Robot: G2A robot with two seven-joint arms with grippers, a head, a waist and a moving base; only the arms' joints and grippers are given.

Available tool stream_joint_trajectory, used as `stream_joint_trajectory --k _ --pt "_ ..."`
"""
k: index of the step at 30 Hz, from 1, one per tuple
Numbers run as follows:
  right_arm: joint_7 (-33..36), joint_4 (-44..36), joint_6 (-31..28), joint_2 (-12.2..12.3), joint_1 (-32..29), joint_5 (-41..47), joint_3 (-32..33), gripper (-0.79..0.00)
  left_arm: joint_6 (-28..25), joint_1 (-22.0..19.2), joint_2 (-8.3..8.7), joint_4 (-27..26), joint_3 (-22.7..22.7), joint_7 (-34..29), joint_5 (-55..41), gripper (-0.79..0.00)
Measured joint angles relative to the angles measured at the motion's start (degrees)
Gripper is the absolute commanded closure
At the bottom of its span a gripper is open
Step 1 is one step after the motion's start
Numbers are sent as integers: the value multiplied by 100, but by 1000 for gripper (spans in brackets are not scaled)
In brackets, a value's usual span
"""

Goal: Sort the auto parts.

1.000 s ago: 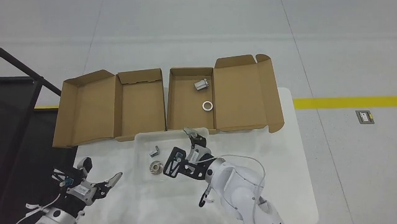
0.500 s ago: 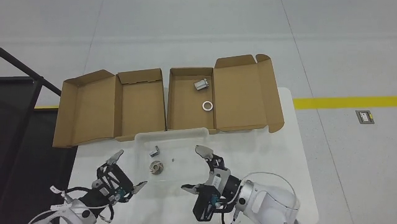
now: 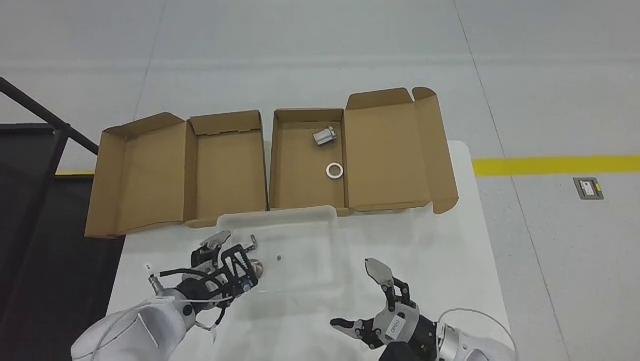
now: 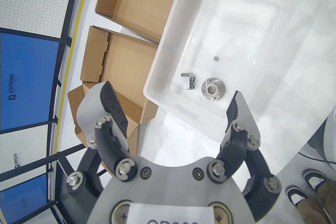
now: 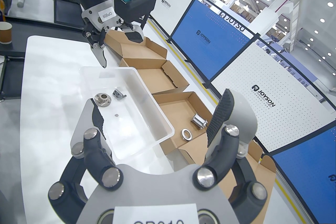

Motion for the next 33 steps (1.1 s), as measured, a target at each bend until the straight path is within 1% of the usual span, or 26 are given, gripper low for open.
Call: stream_joint_trajectory --k 4,6,8,12,14,15,17,19,22,24,31,33 --pt "0 0 0 0 0 0 0 -785 -38 1 4 19 30 -6 39 -785" --pt "0 0 0 0 0 0 0 -785 -174 -78 15 103 193 -88 249 -785" --pt "0 0 0 0 0 0 0 -785 -373 -259 20 250 404 -244 314 -785" --pt "0 0 0 0 0 0 0 -785 -1224 -973 -8 759 811 -987 -140 -785" --pt "0 0 0 0 0 0 0 -785 -1523 -1317 -31 1036 994 -1360 -468 -785" --pt "0 0 0 0 0 0 0 -785 -1619 -1542 -46 1255 1123 -1559 -676 -785" --pt "0 0 0 0 0 0 0 -785 -1521 -1856 -55 1581 1364 -1676 -882 -785" --pt "0 0 0 0 0 0 0 -785 -1487 -2184 -46 1943 1630 -1641 -1122 -785" --pt "0 0 0 0 0 0 0 -785 -1485 -2578 5 2464 1821 -1643 -1520 -785" --pt "0 0 0 0 0 0 0 -785 -1354 -2694 23 2638 1850 -1773 -1774 -785" --pt "0 0 0 0 0 0 0 -785 -1320 -2667 22 2641 1857 -1763 -1717 -785" --pt "0 0 0 0 0 0 0 -785 -1281 -2644 25 2729 1919 -1753 -1679 -785"
